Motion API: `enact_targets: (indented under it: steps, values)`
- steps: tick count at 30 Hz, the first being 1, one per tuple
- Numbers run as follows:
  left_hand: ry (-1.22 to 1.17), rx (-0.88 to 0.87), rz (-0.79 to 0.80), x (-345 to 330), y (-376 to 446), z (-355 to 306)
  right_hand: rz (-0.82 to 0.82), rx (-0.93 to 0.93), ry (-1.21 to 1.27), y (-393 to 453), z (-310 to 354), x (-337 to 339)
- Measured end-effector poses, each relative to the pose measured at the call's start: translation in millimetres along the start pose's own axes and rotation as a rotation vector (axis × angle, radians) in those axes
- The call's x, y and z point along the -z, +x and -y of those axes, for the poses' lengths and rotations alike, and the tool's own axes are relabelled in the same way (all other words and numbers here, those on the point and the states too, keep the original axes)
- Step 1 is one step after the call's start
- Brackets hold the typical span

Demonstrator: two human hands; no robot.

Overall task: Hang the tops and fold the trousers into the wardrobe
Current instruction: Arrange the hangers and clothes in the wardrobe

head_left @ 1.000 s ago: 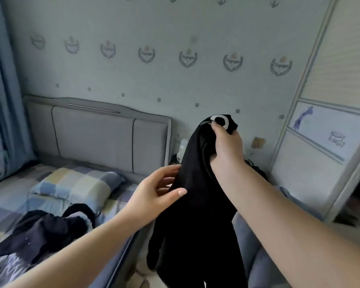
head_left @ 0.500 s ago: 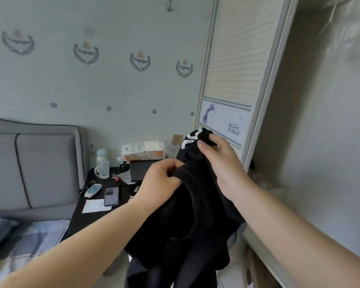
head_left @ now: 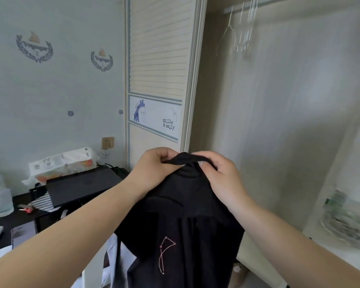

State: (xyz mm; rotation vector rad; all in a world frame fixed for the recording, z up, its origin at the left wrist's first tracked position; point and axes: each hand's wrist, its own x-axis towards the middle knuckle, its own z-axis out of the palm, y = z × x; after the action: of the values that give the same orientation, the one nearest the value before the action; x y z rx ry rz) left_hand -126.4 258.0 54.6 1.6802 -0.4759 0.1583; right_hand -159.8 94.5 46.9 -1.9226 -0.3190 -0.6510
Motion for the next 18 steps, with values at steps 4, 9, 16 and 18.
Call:
enact_targets:
  steps: [4, 9, 16, 18]
  values:
    - [0.057, -0.048, 0.058, -0.8, 13.1, 9.1, -0.151, -0.038, 0.007, 20.2, 0.5, 14.9]
    - [0.255, -0.144, 0.123, -1.7, 40.6, 31.7, -0.309, -0.042, -0.005, 48.9, 5.5, 46.0]
    - [0.420, -0.290, 0.016, -8.2, 94.5, 50.1, -0.471, -0.078, 0.007, 100.3, -15.1, 99.2]
    - [0.385, -0.296, 0.036, -14.5, 114.3, 47.8, -0.493, -0.079, -0.003, 118.7, -27.1, 111.1]
